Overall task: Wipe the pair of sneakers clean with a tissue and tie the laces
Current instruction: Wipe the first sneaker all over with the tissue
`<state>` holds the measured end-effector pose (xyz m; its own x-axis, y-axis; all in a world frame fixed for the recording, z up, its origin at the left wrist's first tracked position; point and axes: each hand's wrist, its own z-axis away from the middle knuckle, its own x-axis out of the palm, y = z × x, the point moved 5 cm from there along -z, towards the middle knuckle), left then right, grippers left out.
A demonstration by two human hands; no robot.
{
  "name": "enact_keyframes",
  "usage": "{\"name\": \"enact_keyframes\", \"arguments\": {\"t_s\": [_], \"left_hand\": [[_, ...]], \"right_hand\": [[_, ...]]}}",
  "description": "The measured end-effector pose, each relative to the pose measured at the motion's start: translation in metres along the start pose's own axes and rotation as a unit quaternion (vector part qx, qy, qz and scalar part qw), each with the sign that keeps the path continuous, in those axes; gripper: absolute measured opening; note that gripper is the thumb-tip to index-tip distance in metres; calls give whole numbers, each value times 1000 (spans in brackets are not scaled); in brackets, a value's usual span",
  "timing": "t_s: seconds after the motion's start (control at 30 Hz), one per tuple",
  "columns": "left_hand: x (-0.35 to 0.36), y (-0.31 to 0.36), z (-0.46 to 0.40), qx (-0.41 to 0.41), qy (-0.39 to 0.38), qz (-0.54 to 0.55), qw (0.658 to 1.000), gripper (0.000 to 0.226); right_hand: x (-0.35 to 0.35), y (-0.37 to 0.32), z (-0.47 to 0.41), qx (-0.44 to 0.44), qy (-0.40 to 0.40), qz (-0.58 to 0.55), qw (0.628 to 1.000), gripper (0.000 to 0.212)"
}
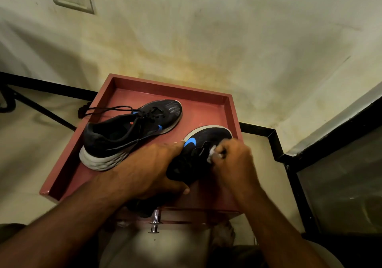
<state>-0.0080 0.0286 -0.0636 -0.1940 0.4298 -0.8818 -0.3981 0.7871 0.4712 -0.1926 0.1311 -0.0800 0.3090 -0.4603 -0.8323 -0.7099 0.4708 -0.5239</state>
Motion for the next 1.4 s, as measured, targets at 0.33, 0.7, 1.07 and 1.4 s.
{"name": "enact_keyframes", "arguments": {"t_s": [0.33, 0.7, 1.07, 1.4], "left_hand": [[11, 12, 3, 12, 15, -50, 999, 111], [9, 10, 4, 26, 24, -33, 999, 110], [7, 7, 3, 31, 34, 11, 999, 109], [3, 9, 3, 24, 28, -1, 999, 105]], "right_hand": [[-14, -39, 12, -163, 97, -105, 976, 7], [-12, -38, 12, -145, 34, -129, 980, 15], [-7, -16, 9, -32, -10, -157, 987, 6], [-15, -15, 1, -13, 17, -194, 981, 8]]}}
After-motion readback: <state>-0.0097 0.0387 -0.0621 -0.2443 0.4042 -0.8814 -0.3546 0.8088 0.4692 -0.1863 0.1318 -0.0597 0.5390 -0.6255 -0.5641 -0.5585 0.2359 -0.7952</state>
